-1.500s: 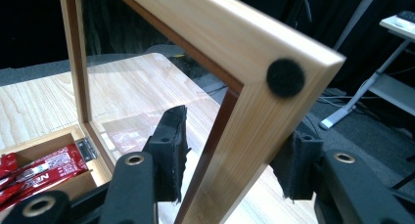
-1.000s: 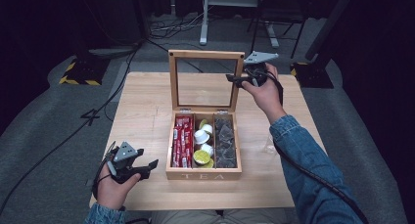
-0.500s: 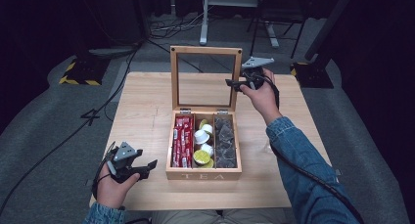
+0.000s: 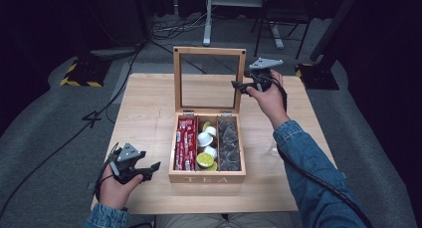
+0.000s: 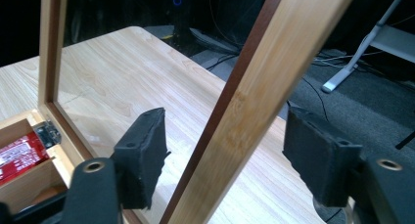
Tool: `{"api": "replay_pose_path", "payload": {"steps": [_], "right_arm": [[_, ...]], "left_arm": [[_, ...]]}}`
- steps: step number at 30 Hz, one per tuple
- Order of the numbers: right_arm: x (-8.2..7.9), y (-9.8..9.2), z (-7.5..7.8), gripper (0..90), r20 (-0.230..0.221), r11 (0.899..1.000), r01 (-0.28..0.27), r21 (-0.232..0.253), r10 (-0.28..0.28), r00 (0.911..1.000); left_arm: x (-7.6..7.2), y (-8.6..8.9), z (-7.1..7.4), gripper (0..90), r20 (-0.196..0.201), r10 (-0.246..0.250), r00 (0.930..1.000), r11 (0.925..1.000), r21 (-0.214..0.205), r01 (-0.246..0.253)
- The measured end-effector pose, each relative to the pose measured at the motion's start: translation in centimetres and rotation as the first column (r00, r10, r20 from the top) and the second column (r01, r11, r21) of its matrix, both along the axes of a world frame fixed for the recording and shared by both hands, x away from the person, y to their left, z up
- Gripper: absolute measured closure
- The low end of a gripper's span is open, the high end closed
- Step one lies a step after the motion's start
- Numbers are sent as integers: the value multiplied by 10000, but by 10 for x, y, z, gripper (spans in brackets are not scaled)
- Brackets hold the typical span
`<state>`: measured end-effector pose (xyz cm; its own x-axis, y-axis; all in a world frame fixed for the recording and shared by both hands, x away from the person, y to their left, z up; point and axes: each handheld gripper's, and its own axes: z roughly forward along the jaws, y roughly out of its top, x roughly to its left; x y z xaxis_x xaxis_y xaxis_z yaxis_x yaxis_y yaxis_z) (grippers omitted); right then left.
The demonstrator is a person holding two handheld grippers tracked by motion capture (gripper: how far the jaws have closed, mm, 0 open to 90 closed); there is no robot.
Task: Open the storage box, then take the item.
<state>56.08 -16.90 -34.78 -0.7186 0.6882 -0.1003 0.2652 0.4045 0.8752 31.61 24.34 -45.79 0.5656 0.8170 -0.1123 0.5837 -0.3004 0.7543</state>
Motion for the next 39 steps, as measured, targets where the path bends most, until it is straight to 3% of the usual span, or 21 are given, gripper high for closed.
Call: {"api": "replay_pose_path", "payload": {"steps": [6,11,16,20,23,30,33,39], "right_arm": [[-15,-14,13,311,-308,9996,-91,279,100,9995],[-33,-27,25,326,-566,9966,-628,533,658,9962],[-58,-32,29,338,-792,9881,-1352,727,1409,9869],[-78,-32,28,348,-919,9803,-1882,591,1931,9769],[-91,-31,25,351,-984,9722,-2230,717,2294,9683],[-111,-24,12,388,-1511,9673,-2437,702,2518,9559],[-115,-20,4,407,-1714,9670,-2490,537,2546,9517],[-119,-7,-18,468,-2357,9625,-2688,360,2696,9337]], "left_arm": [[6,-1,0,285,-90,-50,9999,9999,108,51],[8,-3,1,283,-94,-70,9999,10000,8,70],[9,-4,1,285,-99,-138,9999,9999,72,138],[7,-3,-1,285,-156,-132,9998,9999,91,134],[5,-2,-2,283,-216,-115,9997,9998,137,118],[-1,1,-9,262,-407,-165,9990,9992,364,180],[-2,3,-12,258,-538,-76,9985,9991,422,99],[-2,6,-22,252,-819,55,9966,9984,559,-10]]}}
